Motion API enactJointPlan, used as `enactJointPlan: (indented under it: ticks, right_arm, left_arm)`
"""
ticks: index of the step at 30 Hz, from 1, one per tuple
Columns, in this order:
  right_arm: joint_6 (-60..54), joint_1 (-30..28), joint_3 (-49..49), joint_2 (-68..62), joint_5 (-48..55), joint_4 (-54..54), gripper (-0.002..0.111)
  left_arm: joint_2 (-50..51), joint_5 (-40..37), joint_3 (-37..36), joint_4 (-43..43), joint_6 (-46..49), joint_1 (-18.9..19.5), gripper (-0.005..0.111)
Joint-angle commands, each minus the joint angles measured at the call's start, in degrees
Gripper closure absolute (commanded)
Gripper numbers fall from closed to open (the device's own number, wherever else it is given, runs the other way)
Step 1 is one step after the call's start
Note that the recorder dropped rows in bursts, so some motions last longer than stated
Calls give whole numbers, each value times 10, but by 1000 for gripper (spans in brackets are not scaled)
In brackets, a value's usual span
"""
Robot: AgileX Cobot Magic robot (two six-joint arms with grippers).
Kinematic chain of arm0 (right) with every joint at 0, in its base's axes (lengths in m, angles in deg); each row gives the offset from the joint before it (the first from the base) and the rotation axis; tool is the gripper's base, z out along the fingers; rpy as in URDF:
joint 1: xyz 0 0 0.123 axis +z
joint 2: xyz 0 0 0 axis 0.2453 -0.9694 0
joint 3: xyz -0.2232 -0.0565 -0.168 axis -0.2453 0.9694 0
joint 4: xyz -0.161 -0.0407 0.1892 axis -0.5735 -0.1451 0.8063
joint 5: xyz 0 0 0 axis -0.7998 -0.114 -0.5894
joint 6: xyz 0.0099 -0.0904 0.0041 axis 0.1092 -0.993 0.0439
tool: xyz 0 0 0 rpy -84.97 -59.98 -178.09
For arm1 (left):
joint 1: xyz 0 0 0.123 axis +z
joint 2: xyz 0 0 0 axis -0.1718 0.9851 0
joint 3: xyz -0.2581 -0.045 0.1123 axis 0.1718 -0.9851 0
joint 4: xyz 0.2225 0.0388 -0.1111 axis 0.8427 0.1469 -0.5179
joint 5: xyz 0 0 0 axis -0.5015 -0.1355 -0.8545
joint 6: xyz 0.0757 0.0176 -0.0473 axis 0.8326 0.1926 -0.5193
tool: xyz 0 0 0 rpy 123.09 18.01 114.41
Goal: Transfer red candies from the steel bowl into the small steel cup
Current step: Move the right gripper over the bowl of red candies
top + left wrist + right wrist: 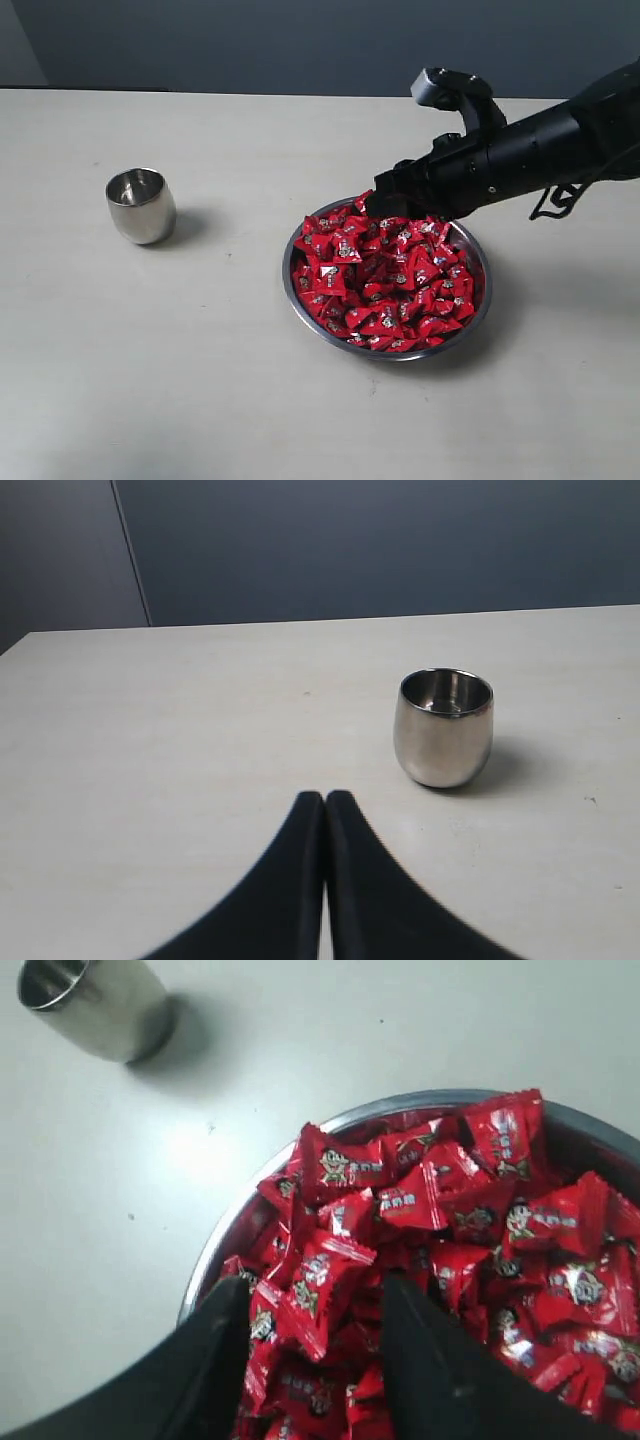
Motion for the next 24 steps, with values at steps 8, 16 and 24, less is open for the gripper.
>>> enactJointPlan:
  ticks: [8,16,24]
  right_arm:
    - [102,65,-83,-63,-37,-132,66]
    - [130,65,-89,-80,-35,-136,66]
    - [141,68,-89,-101,-33,-144,66]
  left_arm:
    - [-3,0,-2,-1,-1,0,106]
    - [-3,0,-2,-1,-1,0,106]
    - [-3,0,-2,-1,-1,0,106]
